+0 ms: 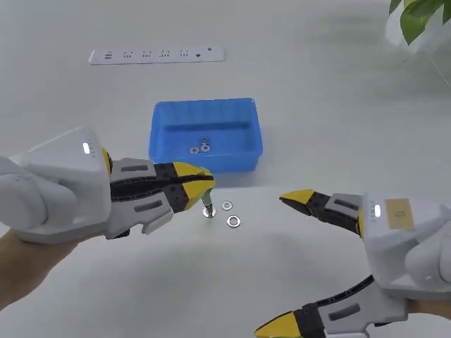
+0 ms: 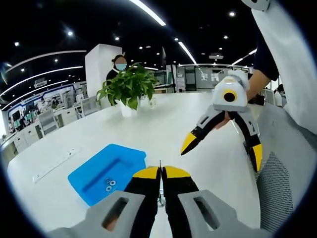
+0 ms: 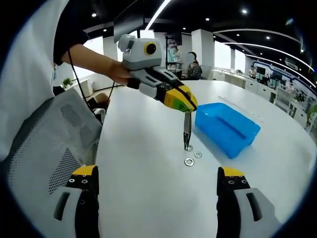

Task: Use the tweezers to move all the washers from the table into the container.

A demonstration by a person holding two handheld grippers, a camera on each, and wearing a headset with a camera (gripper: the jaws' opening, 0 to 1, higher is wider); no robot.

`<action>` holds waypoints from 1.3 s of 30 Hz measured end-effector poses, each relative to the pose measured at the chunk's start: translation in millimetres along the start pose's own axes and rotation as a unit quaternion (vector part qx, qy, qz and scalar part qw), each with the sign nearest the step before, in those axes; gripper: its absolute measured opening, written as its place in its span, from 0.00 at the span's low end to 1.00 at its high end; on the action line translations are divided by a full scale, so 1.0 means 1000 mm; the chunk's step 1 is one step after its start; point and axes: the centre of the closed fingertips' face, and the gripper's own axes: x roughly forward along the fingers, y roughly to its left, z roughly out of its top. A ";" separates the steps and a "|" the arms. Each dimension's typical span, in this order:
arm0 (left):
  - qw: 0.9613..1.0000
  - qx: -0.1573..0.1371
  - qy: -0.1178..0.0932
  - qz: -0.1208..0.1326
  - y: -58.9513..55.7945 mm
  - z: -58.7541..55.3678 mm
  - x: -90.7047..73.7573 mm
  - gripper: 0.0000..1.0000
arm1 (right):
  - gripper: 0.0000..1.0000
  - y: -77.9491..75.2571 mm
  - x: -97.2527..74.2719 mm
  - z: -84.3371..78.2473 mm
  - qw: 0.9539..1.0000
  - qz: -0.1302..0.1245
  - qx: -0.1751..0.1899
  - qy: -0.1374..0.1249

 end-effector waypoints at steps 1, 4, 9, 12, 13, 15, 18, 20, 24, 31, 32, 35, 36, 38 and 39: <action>1.000 0.000 -0.001 -0.001 0.000 0.000 0.000 0.05 | 1.00 0.000 0.000 0.000 1.000 0.001 0.000 0.000; 1.000 0.000 0.000 0.000 0.002 0.000 0.000 0.05 | 1.00 0.000 0.002 0.002 1.000 0.001 0.002 -0.002; 1.000 -0.001 0.004 -0.011 0.001 -0.001 0.000 0.05 | 1.00 -0.005 0.005 0.007 1.000 0.001 0.002 -0.008; 1.000 -0.004 0.008 -0.017 -0.001 -0.001 0.000 0.05 | 0.98 -0.011 0.009 0.011 1.000 0.002 0.000 -0.009; 1.000 -0.009 0.009 -0.017 -0.001 -0.001 0.000 0.05 | 0.97 -0.012 0.010 0.012 1.000 0.003 0.000 -0.010; 1.000 -0.022 0.010 -0.011 0.003 -0.001 0.000 0.05 | 0.96 -0.017 0.013 0.017 1.000 0.005 0.002 -0.013; 0.999 -0.032 0.012 -0.010 0.006 -0.002 -0.002 0.05 | 0.92 -0.023 0.018 0.022 1.000 0.015 0.002 -0.017; 0.999 -0.034 0.013 -0.012 0.005 -0.003 -0.002 0.05 | 0.88 -0.027 0.024 0.025 1.000 0.024 0.002 -0.017; 0.999 -0.039 0.014 -0.014 0.005 -0.003 -0.002 0.05 | 0.76 -0.035 0.038 0.030 0.999 0.042 -0.005 -0.014; 0.999 -0.041 0.017 -0.019 0.002 -0.002 -0.001 0.05 | 0.58 -0.052 0.057 0.035 0.997 0.069 -0.007 -0.012; 0.999 -0.041 0.018 -0.020 0.002 -0.002 -0.001 0.05 | 0.56 -0.054 0.058 0.035 0.997 0.073 -0.005 -0.012; 0.999 -0.042 0.017 -0.023 -0.001 -0.001 0.001 0.05 | 0.51 -0.059 0.064 0.035 0.996 0.085 0.001 -0.011; 0.999 -0.042 0.017 -0.023 -0.001 0.000 0.002 0.05 | 0.48 -0.060 0.066 0.034 0.996 0.088 0.001 -0.010; 0.999 -0.043 0.016 -0.024 -0.002 0.001 0.004 0.05 | 0.43 -0.060 0.069 0.034 0.995 0.096 -0.005 -0.004; 0.999 -0.043 0.016 -0.024 -0.002 0.001 0.004 0.05 | 0.41 -0.059 0.070 0.034 0.995 0.101 -0.008 -0.002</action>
